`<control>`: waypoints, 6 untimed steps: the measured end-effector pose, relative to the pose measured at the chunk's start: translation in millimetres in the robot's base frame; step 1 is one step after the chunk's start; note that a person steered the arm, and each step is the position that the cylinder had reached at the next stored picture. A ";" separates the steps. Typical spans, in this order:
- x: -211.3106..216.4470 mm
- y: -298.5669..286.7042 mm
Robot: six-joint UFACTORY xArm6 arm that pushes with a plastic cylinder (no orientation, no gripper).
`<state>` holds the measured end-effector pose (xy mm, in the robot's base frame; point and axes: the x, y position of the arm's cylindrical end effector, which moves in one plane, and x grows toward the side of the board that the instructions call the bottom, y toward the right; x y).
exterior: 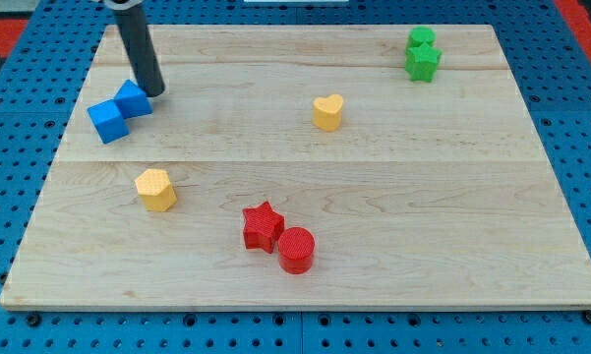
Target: Push the blue triangle into the blue cube
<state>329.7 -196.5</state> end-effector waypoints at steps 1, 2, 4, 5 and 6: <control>7.3 -7.1; 7.3 -5.0; 7.3 0.7; 7.3 4.2; 7.3 4.5</control>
